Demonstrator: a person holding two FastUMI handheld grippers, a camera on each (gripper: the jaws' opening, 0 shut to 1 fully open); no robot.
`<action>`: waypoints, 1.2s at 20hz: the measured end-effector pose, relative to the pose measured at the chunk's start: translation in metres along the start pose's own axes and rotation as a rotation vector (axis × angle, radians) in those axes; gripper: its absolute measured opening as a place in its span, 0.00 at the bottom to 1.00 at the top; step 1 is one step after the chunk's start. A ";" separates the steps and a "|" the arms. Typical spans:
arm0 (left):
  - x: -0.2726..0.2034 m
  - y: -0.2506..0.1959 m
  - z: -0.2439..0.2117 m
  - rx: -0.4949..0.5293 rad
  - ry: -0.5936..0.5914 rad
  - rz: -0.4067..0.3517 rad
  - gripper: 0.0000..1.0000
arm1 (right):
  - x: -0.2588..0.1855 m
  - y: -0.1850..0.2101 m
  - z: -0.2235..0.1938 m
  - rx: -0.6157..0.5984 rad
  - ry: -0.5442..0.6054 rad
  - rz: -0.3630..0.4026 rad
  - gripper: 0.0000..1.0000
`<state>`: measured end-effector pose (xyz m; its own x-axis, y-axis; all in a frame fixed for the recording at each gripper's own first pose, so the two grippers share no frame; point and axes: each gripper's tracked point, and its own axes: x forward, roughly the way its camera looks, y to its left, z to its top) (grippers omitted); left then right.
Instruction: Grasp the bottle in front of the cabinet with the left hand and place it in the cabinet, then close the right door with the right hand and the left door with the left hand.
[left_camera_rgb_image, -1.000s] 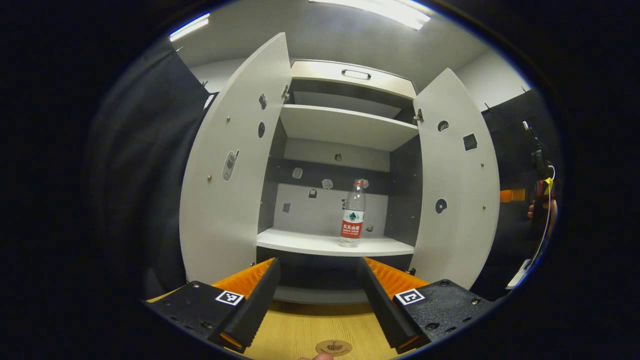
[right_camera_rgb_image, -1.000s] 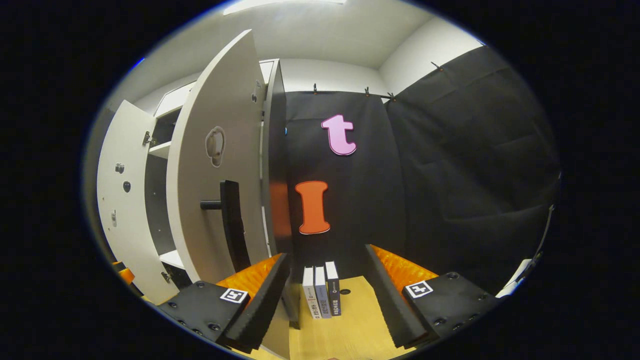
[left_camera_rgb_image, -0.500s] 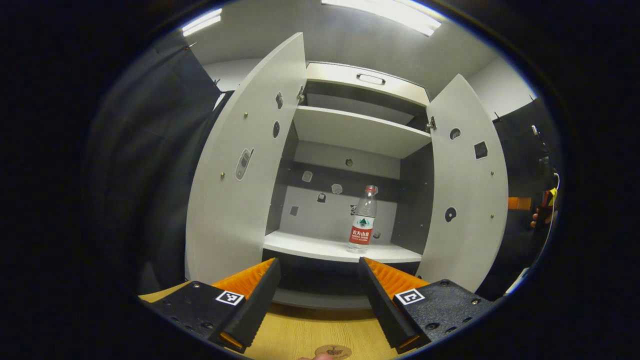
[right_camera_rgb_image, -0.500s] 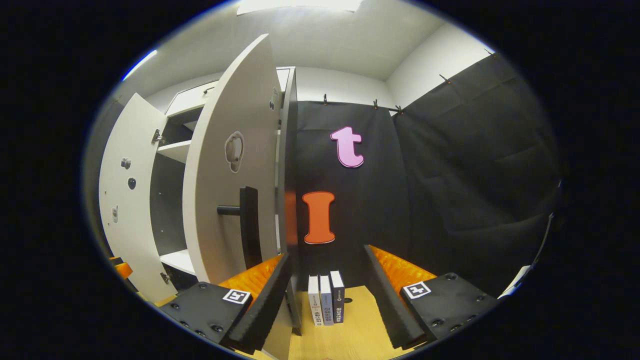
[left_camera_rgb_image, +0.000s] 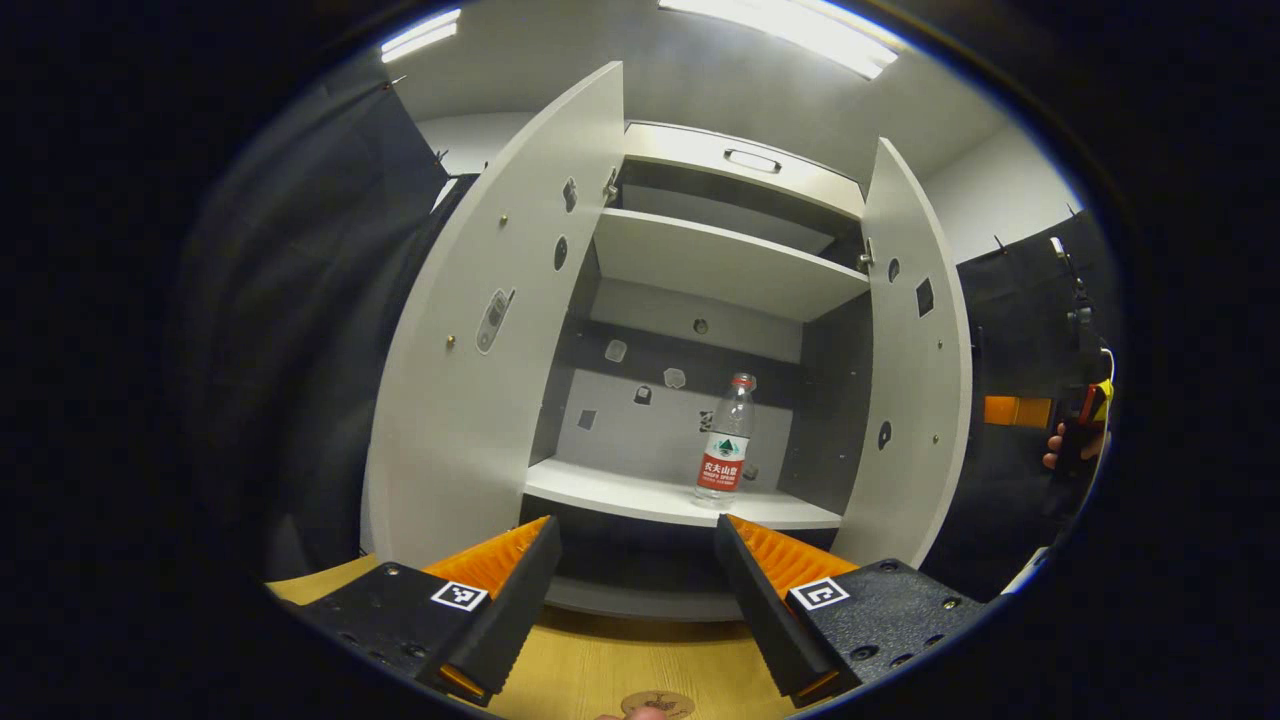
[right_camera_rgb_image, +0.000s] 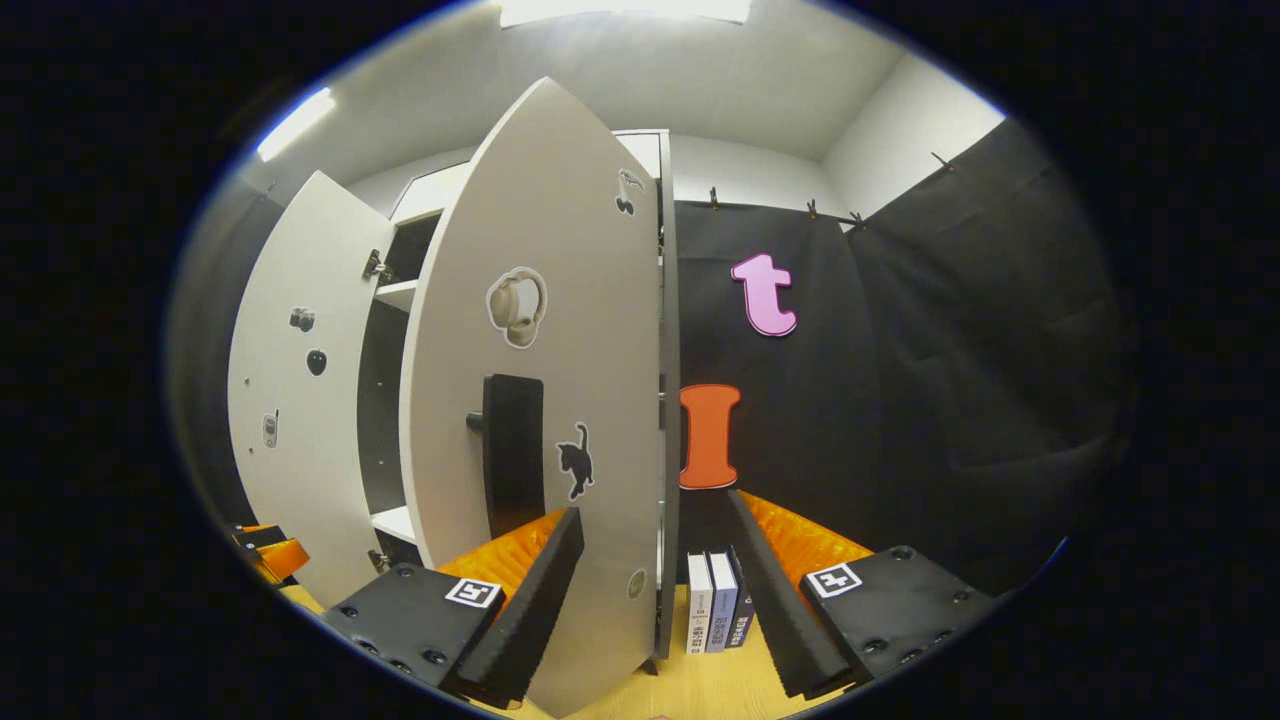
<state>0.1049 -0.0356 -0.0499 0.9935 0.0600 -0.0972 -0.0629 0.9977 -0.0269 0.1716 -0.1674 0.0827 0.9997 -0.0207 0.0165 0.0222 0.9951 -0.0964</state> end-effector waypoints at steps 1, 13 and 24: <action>-0.001 0.007 0.001 0.004 -0.002 0.014 0.94 | 0.005 0.006 -0.001 0.001 0.000 0.004 0.95; -0.031 0.053 0.006 0.016 -0.030 0.137 0.94 | 0.035 0.102 -0.027 0.036 0.058 0.206 0.96; -0.072 0.137 0.028 0.043 -0.090 0.383 0.94 | 0.067 0.129 -0.035 0.041 0.068 0.164 0.97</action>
<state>0.0270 0.0976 -0.0190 0.9035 0.4285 -0.0048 -0.4281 0.9030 0.0361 0.2419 -0.0440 0.0365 0.9884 0.1376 -0.0636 -0.1409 0.9887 -0.0512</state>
